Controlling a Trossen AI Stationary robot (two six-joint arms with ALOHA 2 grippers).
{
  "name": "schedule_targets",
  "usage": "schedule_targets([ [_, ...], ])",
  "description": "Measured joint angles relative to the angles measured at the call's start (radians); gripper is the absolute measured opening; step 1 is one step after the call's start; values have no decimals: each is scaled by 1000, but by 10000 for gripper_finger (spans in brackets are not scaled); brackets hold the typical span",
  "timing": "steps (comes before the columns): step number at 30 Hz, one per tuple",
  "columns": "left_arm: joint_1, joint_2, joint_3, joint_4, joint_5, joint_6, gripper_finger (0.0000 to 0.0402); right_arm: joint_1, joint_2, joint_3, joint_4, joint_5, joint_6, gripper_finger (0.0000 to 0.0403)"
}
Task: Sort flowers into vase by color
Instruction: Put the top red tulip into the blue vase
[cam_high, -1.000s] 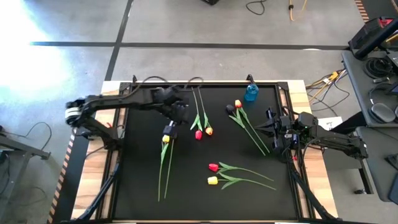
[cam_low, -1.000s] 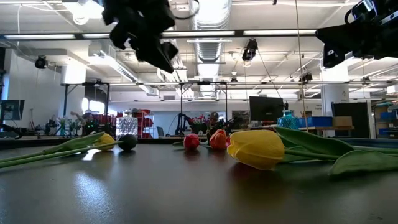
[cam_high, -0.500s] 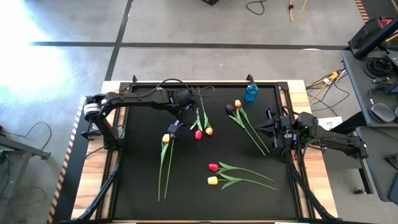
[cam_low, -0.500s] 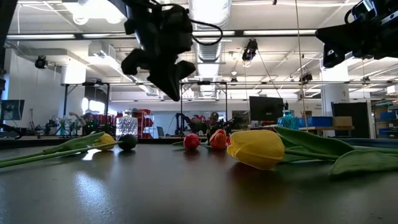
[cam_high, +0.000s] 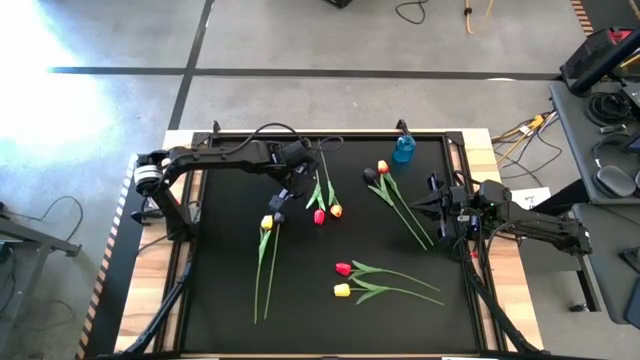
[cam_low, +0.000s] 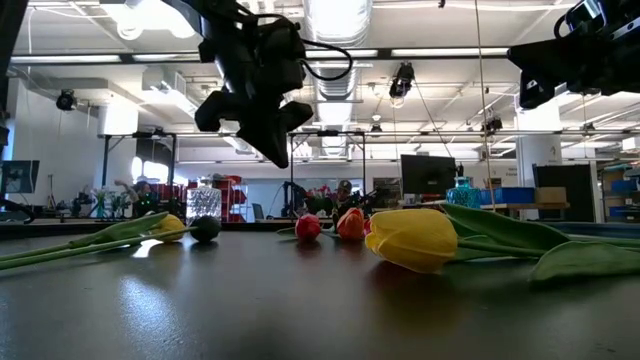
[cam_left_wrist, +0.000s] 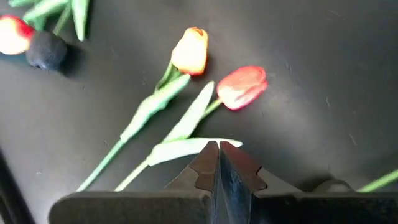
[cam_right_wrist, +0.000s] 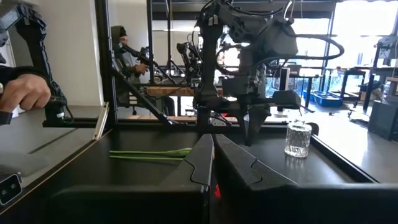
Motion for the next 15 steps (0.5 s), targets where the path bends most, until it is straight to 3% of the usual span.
schedule_targets([
  [8,2,-17,20,6,-2,4,0,0,0,0,0,0,0,9],
  [15,6,-38,21,-2,-84,16,0,0,0,0,0,0,0,9],
])
